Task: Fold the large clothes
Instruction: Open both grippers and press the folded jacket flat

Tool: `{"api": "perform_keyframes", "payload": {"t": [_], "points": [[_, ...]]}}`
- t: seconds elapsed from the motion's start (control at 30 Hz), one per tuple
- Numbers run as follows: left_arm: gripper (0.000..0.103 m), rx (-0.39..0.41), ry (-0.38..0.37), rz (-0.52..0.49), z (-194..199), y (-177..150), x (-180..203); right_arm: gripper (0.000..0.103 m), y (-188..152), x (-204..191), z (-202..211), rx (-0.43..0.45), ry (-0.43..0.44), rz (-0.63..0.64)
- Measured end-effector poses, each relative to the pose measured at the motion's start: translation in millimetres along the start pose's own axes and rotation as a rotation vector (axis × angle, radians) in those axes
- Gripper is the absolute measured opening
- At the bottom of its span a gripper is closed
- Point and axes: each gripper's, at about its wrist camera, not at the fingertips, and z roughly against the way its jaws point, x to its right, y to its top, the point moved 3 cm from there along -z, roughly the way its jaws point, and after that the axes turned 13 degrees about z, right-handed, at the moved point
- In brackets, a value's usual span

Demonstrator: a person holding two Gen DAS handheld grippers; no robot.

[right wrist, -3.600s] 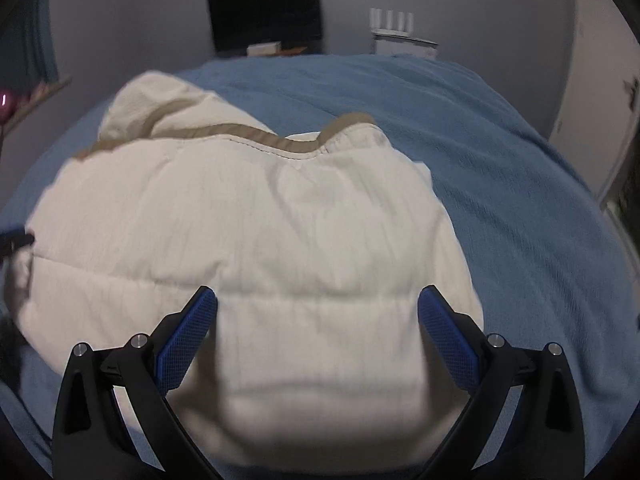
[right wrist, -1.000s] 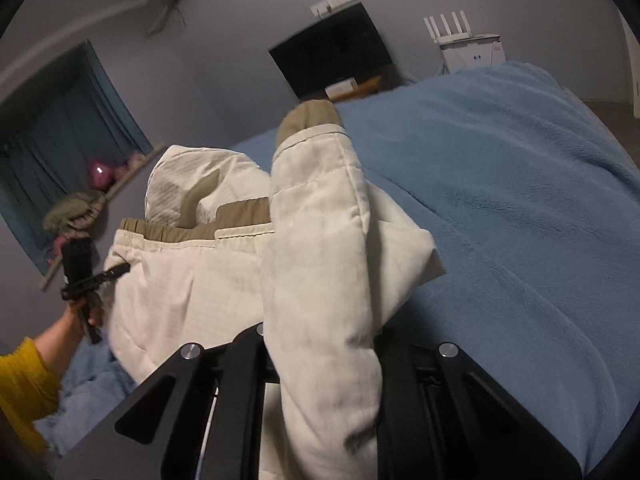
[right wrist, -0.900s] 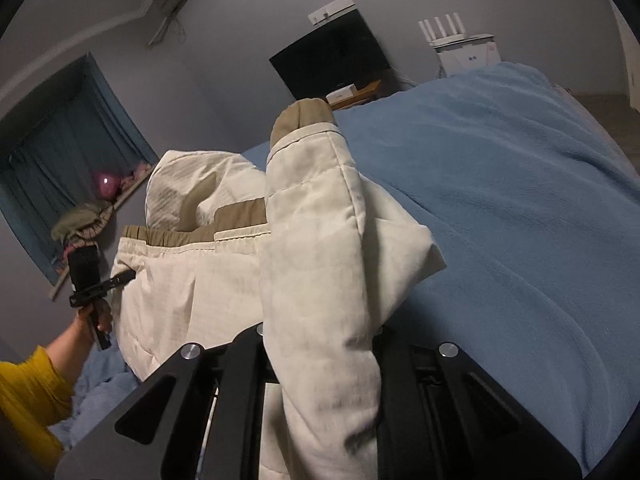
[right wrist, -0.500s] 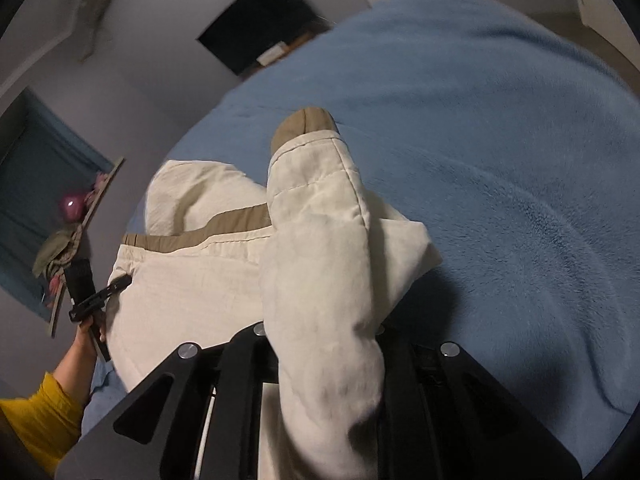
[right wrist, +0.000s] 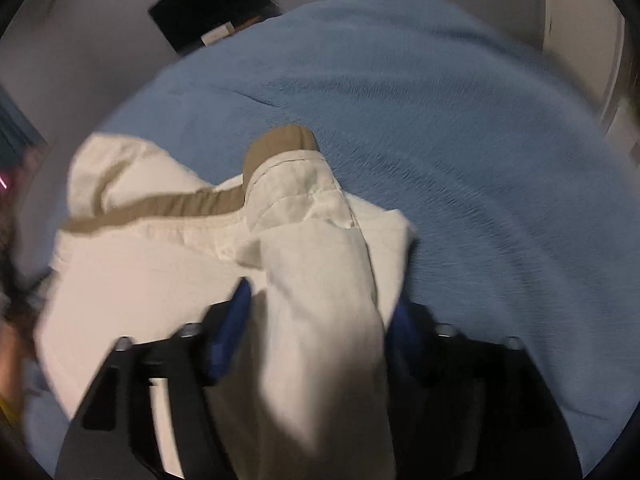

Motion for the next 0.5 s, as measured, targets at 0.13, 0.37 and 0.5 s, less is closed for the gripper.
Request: {"api": "perform_keyframes", "payload": {"t": [0.13,0.37,0.5], "points": [[0.08,0.023,0.035,-0.026,35,-10,26,0.084,2,-38,47,0.052,-0.159,0.125],[0.096,-0.013,0.04,-0.06,74,-60,87,0.095,-33,-115,113,0.143,-0.196,0.164],[0.096,-0.058,0.06,-0.021,71,-92,104,0.095,-73,-144,115,0.089,-0.207,0.185]]}}
